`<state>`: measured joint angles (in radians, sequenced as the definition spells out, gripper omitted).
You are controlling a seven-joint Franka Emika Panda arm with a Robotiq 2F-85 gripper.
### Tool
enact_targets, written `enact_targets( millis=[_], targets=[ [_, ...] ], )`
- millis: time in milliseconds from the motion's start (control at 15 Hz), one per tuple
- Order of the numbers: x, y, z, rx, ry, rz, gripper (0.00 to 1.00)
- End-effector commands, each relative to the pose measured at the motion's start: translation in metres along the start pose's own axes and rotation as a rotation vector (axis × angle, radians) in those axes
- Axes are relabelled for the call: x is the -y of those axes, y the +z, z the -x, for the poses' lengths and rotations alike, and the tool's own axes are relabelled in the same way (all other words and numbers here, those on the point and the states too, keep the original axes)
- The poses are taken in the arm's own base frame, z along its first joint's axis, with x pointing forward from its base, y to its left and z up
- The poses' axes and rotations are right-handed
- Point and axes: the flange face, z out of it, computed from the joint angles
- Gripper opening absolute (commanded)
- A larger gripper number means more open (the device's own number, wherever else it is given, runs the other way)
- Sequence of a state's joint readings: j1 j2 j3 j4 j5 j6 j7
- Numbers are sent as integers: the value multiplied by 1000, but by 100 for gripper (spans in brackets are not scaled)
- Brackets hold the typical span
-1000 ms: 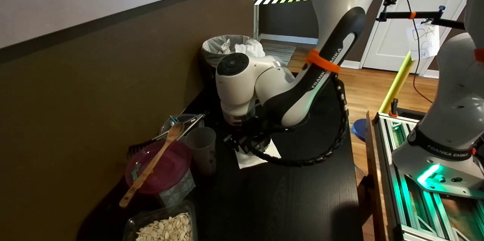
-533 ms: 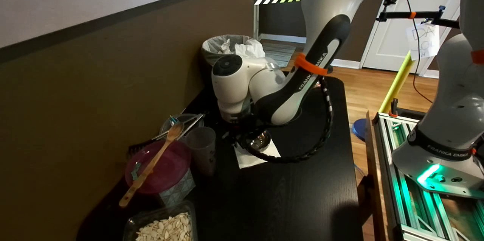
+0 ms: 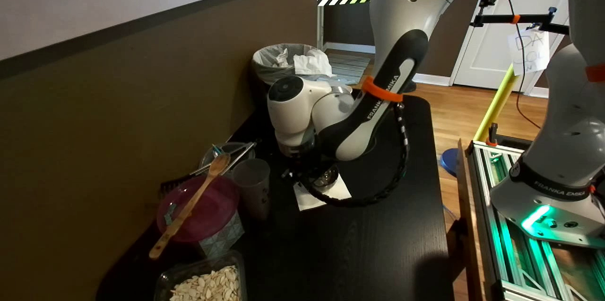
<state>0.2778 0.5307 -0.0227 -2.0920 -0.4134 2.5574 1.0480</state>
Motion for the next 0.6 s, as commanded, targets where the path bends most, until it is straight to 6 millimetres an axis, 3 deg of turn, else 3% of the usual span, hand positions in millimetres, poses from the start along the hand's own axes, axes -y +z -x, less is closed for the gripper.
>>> enact_targets(
  millis=[0, 333, 533],
  targets=[
    [-1, 11, -5, 11, -7, -37, 36],
    [-6, 15, -9, 30, -8, -73, 42],
    [-10, 15, -12, 32, -13, -92, 36]
  ],
)
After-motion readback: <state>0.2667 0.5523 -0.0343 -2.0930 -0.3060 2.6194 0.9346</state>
